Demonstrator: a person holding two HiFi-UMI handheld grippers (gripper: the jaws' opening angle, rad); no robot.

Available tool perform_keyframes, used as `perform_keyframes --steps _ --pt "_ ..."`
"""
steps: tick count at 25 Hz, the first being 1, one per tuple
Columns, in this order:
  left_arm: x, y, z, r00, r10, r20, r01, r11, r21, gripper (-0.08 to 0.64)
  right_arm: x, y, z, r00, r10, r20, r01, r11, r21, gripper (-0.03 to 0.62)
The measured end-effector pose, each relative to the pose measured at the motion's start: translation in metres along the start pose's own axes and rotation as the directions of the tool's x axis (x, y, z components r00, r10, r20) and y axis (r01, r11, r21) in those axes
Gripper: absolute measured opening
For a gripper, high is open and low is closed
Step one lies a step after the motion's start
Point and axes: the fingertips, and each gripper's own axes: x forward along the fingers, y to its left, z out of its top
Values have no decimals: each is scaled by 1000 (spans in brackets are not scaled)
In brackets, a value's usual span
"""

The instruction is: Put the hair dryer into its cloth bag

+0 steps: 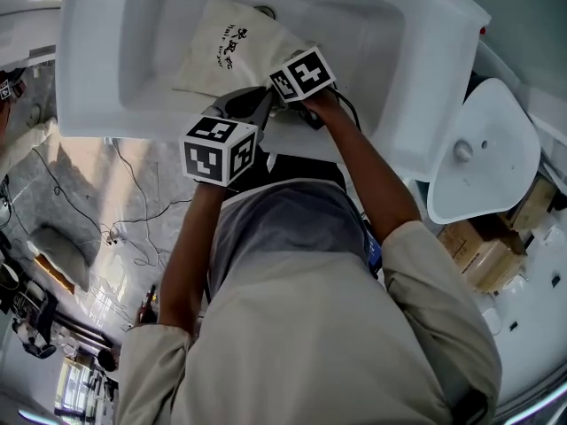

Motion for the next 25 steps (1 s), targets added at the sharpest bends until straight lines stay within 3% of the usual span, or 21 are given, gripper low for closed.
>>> perform_keyframes --steps 4,10,17,25 --pt "7 3 -7 1000 15 -24 -14 1000 21 32 8 -3 2 1000 -5 12 5 1000 -5 253" --pt "10 7 -11 1000 -11 -25 9 998 -54 31 14 -6 4 1000 -9 29 11 999 -48 253" --pt "11 6 -16 999 2 -48 -4 999 -32 31 22 -4 1 1000 4 12 -3 997 -83 253" --pt "12 9 -17 999 -24 -45 21 998 -55 31 29 -6 1 1000 27 10 -26 994 -107 254"
